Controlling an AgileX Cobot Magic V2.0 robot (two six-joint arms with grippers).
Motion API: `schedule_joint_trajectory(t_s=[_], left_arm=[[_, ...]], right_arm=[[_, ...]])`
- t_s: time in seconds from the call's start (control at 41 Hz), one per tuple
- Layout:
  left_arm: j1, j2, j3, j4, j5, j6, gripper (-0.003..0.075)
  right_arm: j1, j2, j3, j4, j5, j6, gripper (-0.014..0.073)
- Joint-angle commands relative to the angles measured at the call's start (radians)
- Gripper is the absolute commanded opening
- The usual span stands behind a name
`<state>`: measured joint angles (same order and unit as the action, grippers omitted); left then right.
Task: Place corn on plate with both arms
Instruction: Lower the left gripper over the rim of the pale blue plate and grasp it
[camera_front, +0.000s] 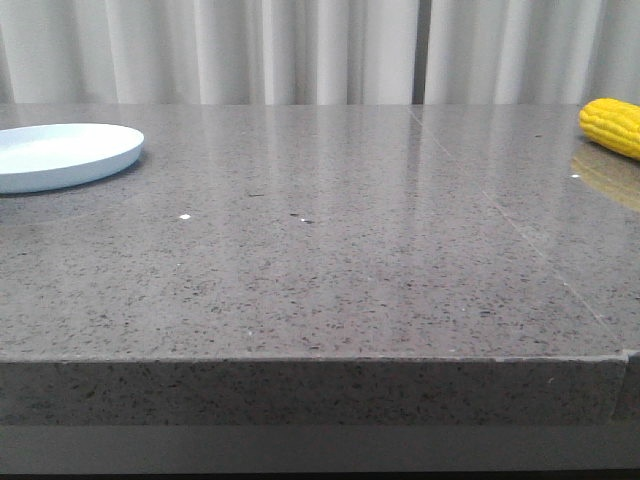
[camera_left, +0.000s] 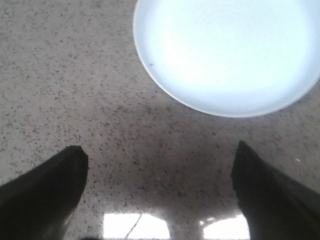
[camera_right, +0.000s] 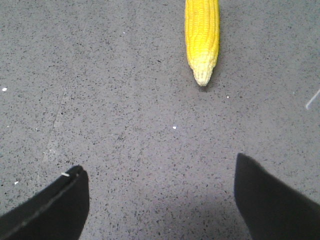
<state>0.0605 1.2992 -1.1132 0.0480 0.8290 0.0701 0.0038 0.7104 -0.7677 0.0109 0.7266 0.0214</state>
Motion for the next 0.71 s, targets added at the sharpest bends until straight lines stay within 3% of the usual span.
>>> schedule_joint_trajectory(t_s=[0.0, 0.146, 0.39, 0.682], left_arm=[[0.054, 0.071, -0.097, -0.099, -0.031, 0.064, 0.0541], [0.114, 0.196, -0.182, -0.263, -0.033, 0.165, 0.0502], [0.123, 0.35, -0.298, -0.312, -0.041, 0.165, 0.0459], [0.123, 0.449, -0.369, -0.331, -0.081, 0.165, 0.0458]], right_arm=[[-0.006, 0.006, -0.035, 0.004, -0.07, -0.005, 0.0616], [-0.006, 0.006, -0.035, 0.004, -0.07, -0.005, 0.0616], [-0.006, 0.006, -0.035, 0.004, -0.07, -0.005, 0.0616], [-0.006, 0.006, -0.035, 0.004, -0.07, -0.005, 0.0616]])
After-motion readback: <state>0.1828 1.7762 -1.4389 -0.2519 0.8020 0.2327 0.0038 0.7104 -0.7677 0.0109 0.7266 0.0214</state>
